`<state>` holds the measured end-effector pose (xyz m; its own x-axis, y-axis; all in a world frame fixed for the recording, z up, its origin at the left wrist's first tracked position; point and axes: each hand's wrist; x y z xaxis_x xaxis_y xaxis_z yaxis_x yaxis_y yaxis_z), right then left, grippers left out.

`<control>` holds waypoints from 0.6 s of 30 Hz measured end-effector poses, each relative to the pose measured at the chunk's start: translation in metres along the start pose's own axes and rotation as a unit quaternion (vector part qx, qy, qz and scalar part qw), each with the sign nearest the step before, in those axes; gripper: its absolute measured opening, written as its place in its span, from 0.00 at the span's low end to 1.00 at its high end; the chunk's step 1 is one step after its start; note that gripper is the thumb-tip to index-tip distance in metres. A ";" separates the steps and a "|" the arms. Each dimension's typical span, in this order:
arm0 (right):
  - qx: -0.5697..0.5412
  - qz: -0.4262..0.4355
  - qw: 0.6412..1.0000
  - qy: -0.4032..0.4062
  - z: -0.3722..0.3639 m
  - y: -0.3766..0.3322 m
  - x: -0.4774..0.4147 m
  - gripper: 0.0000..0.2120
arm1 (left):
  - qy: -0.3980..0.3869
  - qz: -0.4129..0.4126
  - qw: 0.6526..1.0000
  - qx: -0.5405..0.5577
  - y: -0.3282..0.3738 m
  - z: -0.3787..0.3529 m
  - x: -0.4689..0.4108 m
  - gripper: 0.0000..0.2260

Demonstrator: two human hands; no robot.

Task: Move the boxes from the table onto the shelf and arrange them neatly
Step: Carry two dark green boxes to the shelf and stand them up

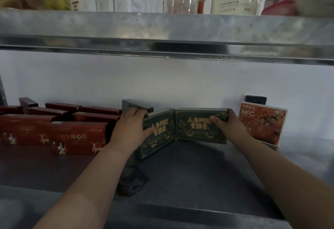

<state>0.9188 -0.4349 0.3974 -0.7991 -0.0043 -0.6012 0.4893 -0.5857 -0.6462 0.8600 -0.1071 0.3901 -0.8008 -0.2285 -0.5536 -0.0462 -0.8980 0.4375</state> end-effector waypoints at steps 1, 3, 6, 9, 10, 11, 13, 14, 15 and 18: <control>-0.008 -0.004 1.000 0.001 -0.003 0.005 -0.006 0.24 | -0.003 0.000 1.000 -0.009 0.001 0.000 -0.003 0.24; -0.028 -0.010 1.000 0.006 -0.008 0.014 -0.012 0.22 | 0.004 0.008 1.000 -0.009 -0.002 0.000 -0.006 0.24; -0.043 -0.021 0.999 0.018 -0.019 0.024 -0.014 0.17 | 0.057 -0.007 0.998 -0.030 -0.011 -0.008 -0.005 0.21; -0.040 -0.020 0.998 0.037 -0.028 0.029 -0.015 0.16 | 0.096 -0.030 0.994 -0.034 -0.021 -0.022 -0.003 0.20; -0.035 -0.017 0.999 0.037 -0.030 0.029 -0.015 0.18 | 0.103 -0.040 0.993 -0.035 -0.022 -0.025 -0.002 0.21; -0.026 -0.016 0.999 0.033 -0.032 0.030 -0.016 0.20 | 0.108 -0.047 0.992 -0.038 -0.023 -0.027 -0.003 0.21; 0.000 -0.020 1.000 0.017 -0.034 0.029 -0.016 0.30 | 0.114 -0.051 0.991 -0.040 -0.025 -0.029 -0.004 0.23; 0.013 -0.021 1.000 0.012 -0.035 0.027 -0.016 0.33 | 0.115 -0.050 0.991 -0.039 -0.026 -0.030 -0.005 0.24; 0.020 -0.020 1.000 0.010 -0.037 0.027 -0.017 0.34 | 0.114 -0.048 0.992 -0.039 -0.028 -0.030 -0.005 0.25; 0.033 -0.022 0.999 0.009 -0.041 0.023 -0.022 0.34 | 0.100 -0.054 0.993 -0.041 -0.030 -0.028 -0.003 0.28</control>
<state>0.9620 -0.4147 0.3760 -0.8121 0.0369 -0.5823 0.4298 -0.6371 -0.6398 0.8808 -0.0904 0.3589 -0.6582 -0.1913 -0.7281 -0.0706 -0.9472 0.3127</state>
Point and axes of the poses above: each hand's wrist, its own x-axis away from the middle knuckle, its own z-axis out of the back of the hand, y = z × x, and after that the axes turned 15 degrees about z, right-handed
